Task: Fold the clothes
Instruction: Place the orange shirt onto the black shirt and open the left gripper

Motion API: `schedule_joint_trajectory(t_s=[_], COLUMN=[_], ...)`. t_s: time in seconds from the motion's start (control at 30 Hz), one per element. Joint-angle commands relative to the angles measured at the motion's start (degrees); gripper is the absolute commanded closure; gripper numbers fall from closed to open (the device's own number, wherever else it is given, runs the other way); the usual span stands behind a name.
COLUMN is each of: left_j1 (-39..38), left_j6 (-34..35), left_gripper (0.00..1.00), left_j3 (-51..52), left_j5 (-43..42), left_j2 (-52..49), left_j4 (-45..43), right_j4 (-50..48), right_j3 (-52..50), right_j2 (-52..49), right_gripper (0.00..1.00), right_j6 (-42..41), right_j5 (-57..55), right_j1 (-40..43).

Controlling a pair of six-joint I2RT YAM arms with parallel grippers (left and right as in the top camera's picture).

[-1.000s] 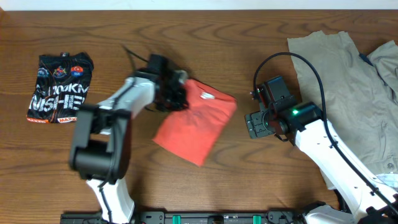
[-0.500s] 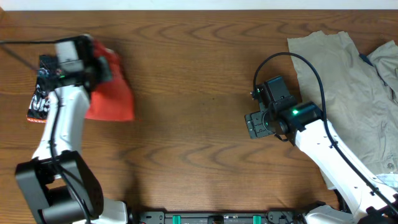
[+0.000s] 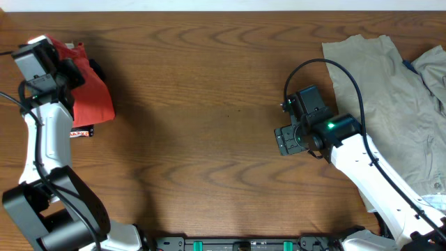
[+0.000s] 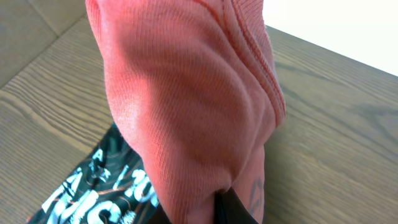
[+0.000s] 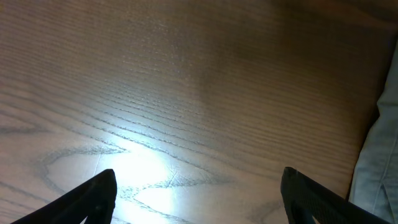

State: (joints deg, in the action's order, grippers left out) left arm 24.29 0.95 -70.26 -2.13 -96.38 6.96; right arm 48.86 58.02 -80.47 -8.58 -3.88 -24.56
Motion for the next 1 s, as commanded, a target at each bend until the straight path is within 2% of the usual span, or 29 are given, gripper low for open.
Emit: schedule_joint_trajectory(t_s=[0.0, 0.23, 0.27, 0.3, 0.37, 0.63, 0.73, 0.83, 0.97], left_j1=[1.3, 4.8, 5.4, 6.1, 7.5, 9.0, 7.7, 4.3, -3.6], left_j6=[-1.4, -1.4, -1.3, -1.1, -0.3, 2.3, 3.7, 4.1, 4.0], left_gripper=[0.94, 0.94, 0.87, 0.62, 0.03, 0.02, 0.02, 0.02, 0.02], left_j3=[-1.5, -1.5, -1.5, -1.5, -1.5, -1.5, -1.5, -1.5, -1.5], left_j5=[0.9, 0.9, 1.0, 1.4, 1.5, 1.5, -1.5, -6.6, -7.7], left_j2=[-2.4, -4.9, -5.1, -5.2, -5.2, -5.2, -5.2, -5.2, -5.2], left_j4=[-1.5, -4.8, -5.2, -5.6, -5.7, -2.9, -1.9, -0.3, 3.2], right_j4=[0.3, 0.7, 0.7, 0.7, 0.7, 0.6, -0.4, -3.5, -11.3], right_j3=[0.5, 0.5, 0.5, 0.5, 0.5, 0.5, 0.5, 0.5, 0.5], right_j2=[0.5, 0.5, 0.5, 0.5, 0.5, 0.5, 0.5, 0.5, 0.2], right_gripper=[0.18, 0.18, 0.17, 0.17, 0.16, 0.09, 0.05, 0.01, 0.01], right_j6=[-0.8, -0.8, -0.8, -0.8, -0.8, -0.3, -0.3, -0.6, -1.2], right_j5=[-0.6, -0.6, -0.6, -0.6, -0.6, -0.6, -0.6, -0.3, 4.1], right_j1=[0.2, 0.2, 0.2, 0.2, 0.2, 0.2, 0.2, 0.2, 0.2])
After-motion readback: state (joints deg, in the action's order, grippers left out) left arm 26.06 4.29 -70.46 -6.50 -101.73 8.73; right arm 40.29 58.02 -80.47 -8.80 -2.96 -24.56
